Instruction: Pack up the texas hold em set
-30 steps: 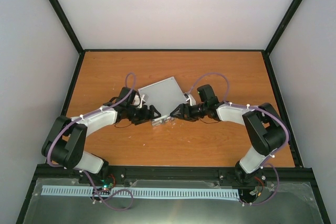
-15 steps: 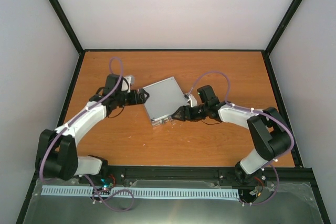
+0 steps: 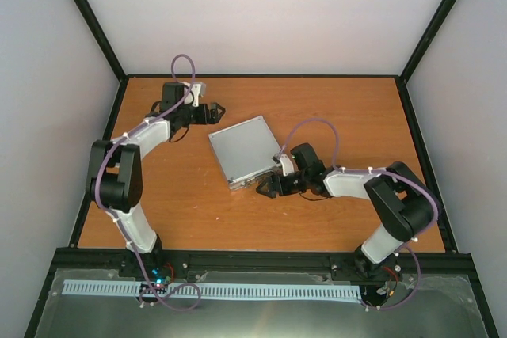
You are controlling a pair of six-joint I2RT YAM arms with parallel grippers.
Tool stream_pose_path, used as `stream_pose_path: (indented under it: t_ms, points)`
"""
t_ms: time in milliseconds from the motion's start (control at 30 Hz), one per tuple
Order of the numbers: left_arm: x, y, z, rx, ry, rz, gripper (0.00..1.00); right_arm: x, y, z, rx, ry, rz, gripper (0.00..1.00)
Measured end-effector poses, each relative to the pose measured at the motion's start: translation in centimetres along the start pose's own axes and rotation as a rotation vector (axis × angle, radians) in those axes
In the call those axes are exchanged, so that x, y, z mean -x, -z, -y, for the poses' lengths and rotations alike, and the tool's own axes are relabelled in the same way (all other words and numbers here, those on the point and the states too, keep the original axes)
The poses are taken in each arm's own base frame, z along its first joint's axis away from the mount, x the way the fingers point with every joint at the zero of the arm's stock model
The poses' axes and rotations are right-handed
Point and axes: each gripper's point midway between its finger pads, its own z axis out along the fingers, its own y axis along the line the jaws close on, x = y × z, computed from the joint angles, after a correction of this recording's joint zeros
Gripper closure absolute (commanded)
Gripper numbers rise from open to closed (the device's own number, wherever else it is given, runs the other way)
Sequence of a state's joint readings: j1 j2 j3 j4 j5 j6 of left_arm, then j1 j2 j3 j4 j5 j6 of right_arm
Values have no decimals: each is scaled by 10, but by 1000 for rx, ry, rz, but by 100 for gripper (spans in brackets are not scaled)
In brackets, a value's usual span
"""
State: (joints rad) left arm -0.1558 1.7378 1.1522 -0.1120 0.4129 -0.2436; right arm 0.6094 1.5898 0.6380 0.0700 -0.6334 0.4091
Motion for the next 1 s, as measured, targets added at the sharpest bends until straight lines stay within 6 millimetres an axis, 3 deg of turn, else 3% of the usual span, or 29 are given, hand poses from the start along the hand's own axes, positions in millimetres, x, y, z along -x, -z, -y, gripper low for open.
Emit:
stream_pose_path:
  t_ms: [100, 333, 467, 733, 1000]
  points:
    - [11, -16, 2, -58, -55, 15, 1, 6, -11, 3, -10, 23, 20, 17]
    - [-16, -36, 18, -248, -125, -58, 3, 19, -22, 2, -45, 71, 63, 16]
    - [-29, -36, 34, -379, -152, -89, 5, 23, -27, 0, -47, 92, 83, 16]
    - [-52, -37, 40, -460, -148, -136, 6, 28, -29, -2, -37, 54, 105, 16]
    - [-56, -36, 42, -481, -176, -118, 6, 28, -29, -6, -6, -23, 115, 15]
